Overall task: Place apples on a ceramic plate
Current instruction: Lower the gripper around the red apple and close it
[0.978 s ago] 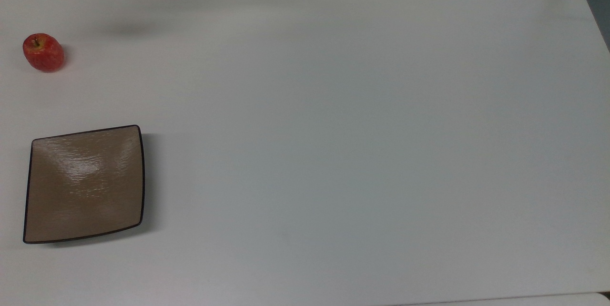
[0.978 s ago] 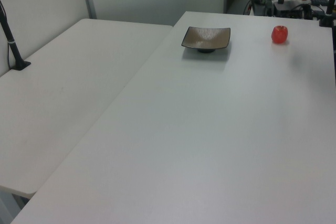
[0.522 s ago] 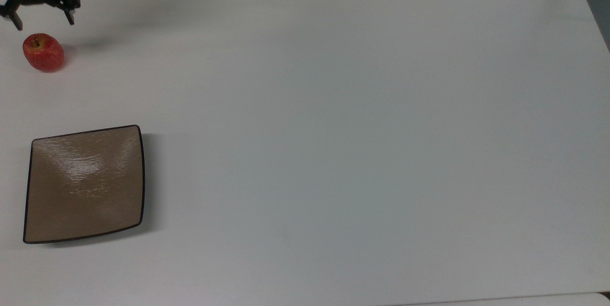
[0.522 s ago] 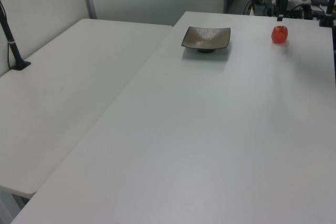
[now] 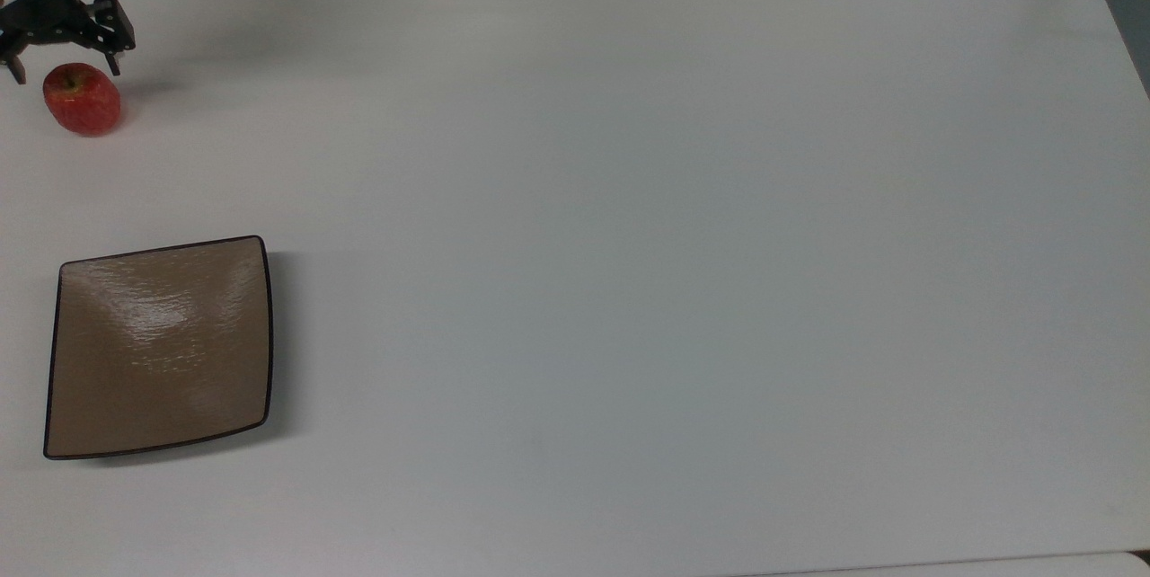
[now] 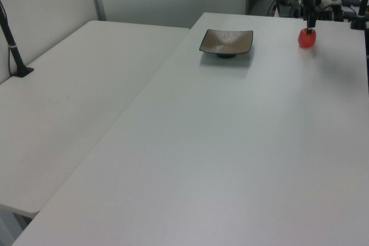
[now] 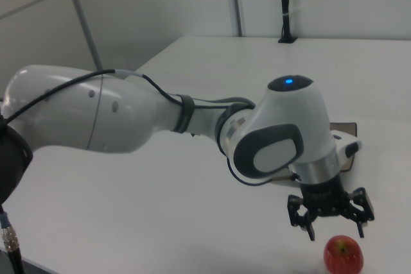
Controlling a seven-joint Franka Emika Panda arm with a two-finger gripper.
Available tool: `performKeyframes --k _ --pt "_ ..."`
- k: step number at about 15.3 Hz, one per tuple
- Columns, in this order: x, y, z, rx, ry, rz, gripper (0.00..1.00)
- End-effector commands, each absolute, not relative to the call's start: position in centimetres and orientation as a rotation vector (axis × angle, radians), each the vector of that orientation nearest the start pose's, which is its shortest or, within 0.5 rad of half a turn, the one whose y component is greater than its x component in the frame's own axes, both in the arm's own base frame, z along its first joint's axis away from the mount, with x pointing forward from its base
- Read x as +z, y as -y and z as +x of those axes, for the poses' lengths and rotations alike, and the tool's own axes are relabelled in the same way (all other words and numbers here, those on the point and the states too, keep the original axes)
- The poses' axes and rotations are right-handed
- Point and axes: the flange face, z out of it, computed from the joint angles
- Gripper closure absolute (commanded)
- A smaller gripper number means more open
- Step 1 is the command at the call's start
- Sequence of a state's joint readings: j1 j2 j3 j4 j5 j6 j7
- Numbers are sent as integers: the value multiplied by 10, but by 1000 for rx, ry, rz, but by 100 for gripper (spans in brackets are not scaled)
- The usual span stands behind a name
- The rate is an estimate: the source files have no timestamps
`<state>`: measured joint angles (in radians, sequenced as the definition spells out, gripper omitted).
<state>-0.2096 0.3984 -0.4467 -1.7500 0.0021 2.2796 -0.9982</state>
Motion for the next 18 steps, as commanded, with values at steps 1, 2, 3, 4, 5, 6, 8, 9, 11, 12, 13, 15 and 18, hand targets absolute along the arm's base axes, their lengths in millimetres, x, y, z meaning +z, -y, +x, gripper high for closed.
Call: performKeyframes --k 1,2,3,4,5,6,8,9,11,12,13,15,18 --pt "357 386 543 21 717 -3336 0" --pt "351 386 544 25 720 -3337 0" --pt "346 385 543 35 720 -3333 0" --pt "342 384 542 43 722 -3328 0" --pt "333 384 543 63 725 -3320 0" --pt "329 382 544 68 734 -3319 0" --pt "320 382 545 53 747 -3331 0" --pt "317 382 544 50 755 -3336 0" --pt "315 382 543 75 779 -3336 0" --pt "314 382 542 86 788 -3336 0" --pt "310 381 541 104 800 -3331 0" --pt "310 381 539 136 836 -3333 15" --pt "313 381 538 153 846 -3327 64"
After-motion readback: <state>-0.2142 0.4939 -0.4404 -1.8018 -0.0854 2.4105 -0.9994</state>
